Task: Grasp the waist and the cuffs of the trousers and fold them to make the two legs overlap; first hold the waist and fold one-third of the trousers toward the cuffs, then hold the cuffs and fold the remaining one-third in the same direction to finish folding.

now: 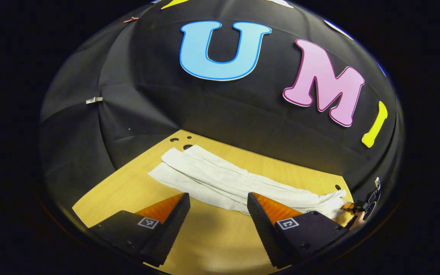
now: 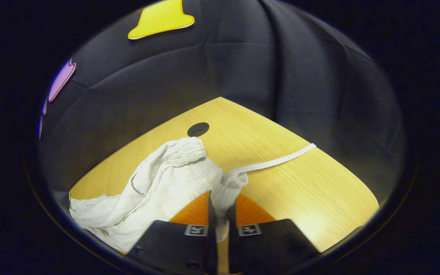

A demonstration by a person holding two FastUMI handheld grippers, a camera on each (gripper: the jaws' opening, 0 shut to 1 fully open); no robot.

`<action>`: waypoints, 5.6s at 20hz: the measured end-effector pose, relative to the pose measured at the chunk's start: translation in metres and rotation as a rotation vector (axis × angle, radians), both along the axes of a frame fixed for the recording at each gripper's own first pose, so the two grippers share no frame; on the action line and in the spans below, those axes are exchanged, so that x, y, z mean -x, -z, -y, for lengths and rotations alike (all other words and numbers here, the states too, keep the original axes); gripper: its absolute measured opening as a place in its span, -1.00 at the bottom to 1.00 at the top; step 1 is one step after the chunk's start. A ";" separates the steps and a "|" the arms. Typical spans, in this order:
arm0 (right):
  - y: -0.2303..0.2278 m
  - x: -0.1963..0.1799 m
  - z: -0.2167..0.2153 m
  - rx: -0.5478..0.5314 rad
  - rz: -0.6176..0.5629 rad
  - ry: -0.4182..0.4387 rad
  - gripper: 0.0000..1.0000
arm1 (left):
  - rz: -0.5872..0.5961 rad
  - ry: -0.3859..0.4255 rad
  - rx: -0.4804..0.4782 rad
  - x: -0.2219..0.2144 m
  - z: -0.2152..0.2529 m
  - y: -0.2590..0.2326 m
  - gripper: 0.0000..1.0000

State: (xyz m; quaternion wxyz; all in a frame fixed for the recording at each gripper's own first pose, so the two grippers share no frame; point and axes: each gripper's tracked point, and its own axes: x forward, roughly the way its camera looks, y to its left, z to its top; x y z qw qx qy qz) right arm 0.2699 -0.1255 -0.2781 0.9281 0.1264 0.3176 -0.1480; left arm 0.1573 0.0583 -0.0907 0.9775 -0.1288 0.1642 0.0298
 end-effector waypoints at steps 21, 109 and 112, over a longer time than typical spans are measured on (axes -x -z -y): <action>-0.227 0.032 -0.152 0.146 0.396 -0.305 -0.84 | -0.011 -0.035 0.104 0.046 -0.099 0.012 0.92; -0.195 0.301 -0.106 0.173 0.177 -0.469 0.97 | 0.018 0.375 -0.311 -0.181 0.132 -0.100 -0.89; -0.200 0.297 -0.089 0.180 0.189 -0.475 0.96 | 0.026 0.425 -0.254 -0.166 0.197 -0.101 -0.89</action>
